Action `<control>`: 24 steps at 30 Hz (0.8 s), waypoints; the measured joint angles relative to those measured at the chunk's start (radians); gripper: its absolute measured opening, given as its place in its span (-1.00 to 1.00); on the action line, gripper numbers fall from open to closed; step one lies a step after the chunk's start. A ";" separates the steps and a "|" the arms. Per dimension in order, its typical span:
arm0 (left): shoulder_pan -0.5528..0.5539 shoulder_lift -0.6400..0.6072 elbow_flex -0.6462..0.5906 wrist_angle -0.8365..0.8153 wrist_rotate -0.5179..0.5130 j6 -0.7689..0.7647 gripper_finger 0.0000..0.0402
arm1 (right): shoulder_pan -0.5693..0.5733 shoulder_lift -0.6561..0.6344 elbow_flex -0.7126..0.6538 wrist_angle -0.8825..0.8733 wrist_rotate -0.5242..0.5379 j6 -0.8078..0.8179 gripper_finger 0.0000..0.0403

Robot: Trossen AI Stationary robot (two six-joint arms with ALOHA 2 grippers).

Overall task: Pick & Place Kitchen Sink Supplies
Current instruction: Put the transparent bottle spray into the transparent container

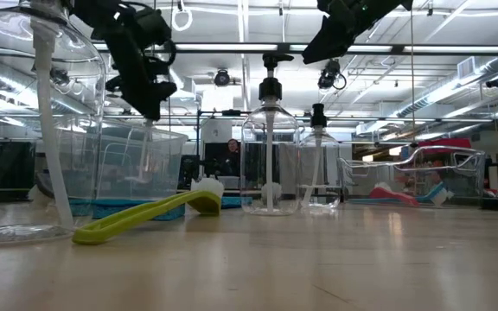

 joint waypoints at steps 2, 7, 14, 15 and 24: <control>0.000 0.000 -0.033 0.031 -0.011 0.000 -0.30 | 0.000 0.000 0.000 0.000 0.000 0.000 0.12; 0.000 0.000 -0.105 0.120 -0.011 -0.025 -0.30 | 0.000 0.000 0.000 0.000 0.000 0.000 0.12; 0.005 0.000 -0.150 0.180 -0.006 -0.034 -0.17 | 0.000 0.000 0.000 0.000 0.000 0.000 0.12; 0.005 0.000 -0.150 0.180 -0.006 -0.032 -0.15 | 0.000 0.000 0.000 0.000 0.000 0.000 0.12; 0.005 0.000 -0.150 0.184 -0.040 -0.014 -0.12 | 0.000 0.000 0.000 0.001 0.000 0.000 0.12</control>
